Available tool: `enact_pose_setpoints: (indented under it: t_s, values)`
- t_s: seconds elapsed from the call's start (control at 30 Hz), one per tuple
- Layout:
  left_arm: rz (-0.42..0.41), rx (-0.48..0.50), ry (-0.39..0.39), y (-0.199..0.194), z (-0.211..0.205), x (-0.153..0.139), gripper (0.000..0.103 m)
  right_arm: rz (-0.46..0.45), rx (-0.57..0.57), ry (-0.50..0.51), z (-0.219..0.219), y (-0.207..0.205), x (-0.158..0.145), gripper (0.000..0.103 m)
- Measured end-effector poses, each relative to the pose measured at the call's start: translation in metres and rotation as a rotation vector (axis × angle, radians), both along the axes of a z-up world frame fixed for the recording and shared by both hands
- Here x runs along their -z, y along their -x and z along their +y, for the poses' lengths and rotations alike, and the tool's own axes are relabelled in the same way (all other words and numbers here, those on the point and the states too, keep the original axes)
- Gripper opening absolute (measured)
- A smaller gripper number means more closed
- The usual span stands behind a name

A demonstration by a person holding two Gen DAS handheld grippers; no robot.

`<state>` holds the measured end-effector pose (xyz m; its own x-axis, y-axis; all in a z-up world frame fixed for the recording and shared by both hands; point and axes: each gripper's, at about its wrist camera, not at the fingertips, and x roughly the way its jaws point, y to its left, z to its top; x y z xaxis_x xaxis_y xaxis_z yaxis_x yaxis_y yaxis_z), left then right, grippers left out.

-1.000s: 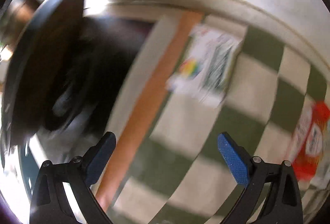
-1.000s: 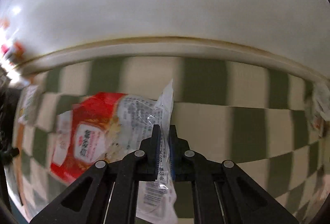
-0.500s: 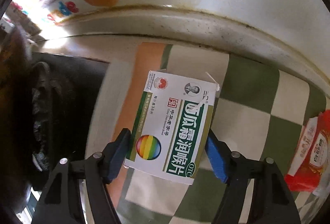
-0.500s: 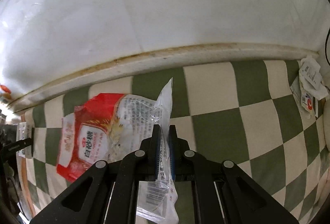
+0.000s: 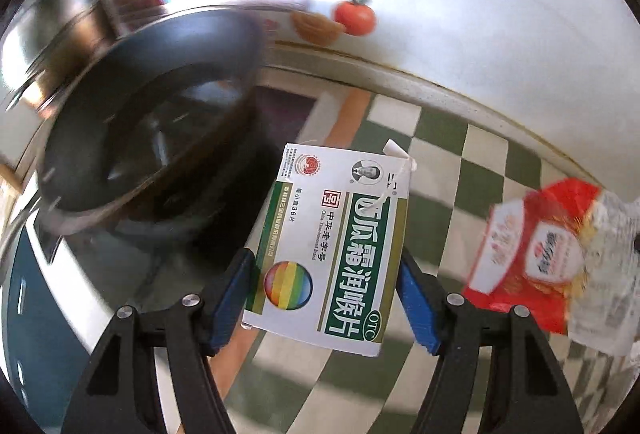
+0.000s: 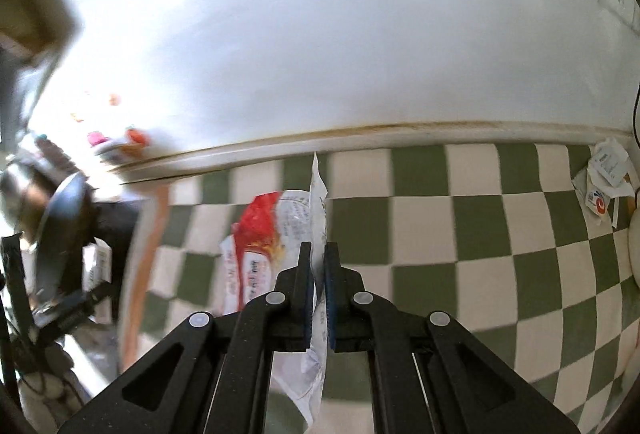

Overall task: Collect trash
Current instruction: 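Carry the medicine box and sugar bag to the bin and release them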

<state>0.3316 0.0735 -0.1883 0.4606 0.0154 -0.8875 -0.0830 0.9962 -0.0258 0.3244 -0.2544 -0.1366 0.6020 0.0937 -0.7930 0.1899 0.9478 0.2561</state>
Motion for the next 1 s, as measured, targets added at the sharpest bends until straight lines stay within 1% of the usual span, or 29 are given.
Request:
enact_pose_setpoints:
  t_s: [0.03,0.1,0.13,0.17,0.2,0.27,0.37,0.43,0.47,0.57,0.63,0.7,0.73,0.8,0.87,0.9,0.93,1.0]
  values:
    - [-0.009,-0.016,0.009,0.012,0.012,-0.006,0.067,-0.016,-0.029,-0.008,0.018,0.01,-0.01,0.005]
    - [-0.023,-0.056,0.018,0.053,0.04,-0.017,0.067,-0.047,-0.09,-0.016,0.053,0.03,-0.027,0.005]
    - [-0.027,-0.073,0.023,0.066,0.05,-0.019,0.067,-0.057,-0.117,-0.019,0.068,0.04,-0.034,0.005]
    - [-0.027,-0.105,0.029,0.091,0.068,-0.023,0.067,-0.066,-0.145,-0.022,0.084,0.051,-0.04,0.005]
    - [-0.026,-0.122,0.034,0.102,0.083,-0.019,0.067,-0.076,-0.188,-0.022,0.108,0.066,-0.047,0.005]
    - [-0.028,-0.175,0.037,0.14,0.112,-0.019,0.067,-0.082,-0.259,-0.02,0.149,0.091,-0.051,0.005]
    - [-0.017,-0.265,0.019,0.202,0.158,-0.009,0.067,-0.065,-0.38,-0.005,0.219,0.125,-0.043,0.005]
    - [0.007,-0.336,0.004,0.247,0.189,0.004,0.067,-0.02,-0.482,0.002,0.276,0.149,-0.022,0.005]
    - [0.029,-0.384,-0.01,0.27,0.208,0.016,0.067,-0.003,-0.516,0.007,0.295,0.156,-0.012,0.005]
    - [0.122,-0.531,-0.005,0.332,0.263,0.06,0.067,0.076,-0.647,0.046,0.373,0.184,0.037,0.005]
    - [0.187,-0.63,0.016,0.373,0.295,0.095,0.067,0.141,-0.717,0.076,0.424,0.199,0.084,0.005]
    - [0.257,-0.722,0.036,0.41,0.325,0.139,0.067,0.189,-0.775,0.115,0.468,0.213,0.13,0.005]
    - [0.301,-0.771,0.057,0.429,0.341,0.17,0.067,0.218,-0.811,0.144,0.492,0.22,0.157,0.005]
    - [0.358,-0.834,0.09,0.453,0.361,0.219,0.067,0.262,-0.868,0.194,0.533,0.233,0.21,0.005]
    - [0.417,-0.892,0.131,0.474,0.379,0.28,0.067,0.295,-0.924,0.254,0.574,0.248,0.272,0.005]
    - [0.446,-0.919,0.171,0.483,0.388,0.317,0.067,0.313,-0.939,0.27,0.588,0.254,0.297,0.005]
    - [0.461,-0.933,0.195,0.485,0.393,0.339,0.067,0.332,-0.958,0.297,0.606,0.26,0.333,0.005]
    - [0.498,-0.966,0.252,0.493,0.404,0.404,0.067,0.351,-0.988,0.334,0.632,0.27,0.388,0.005]
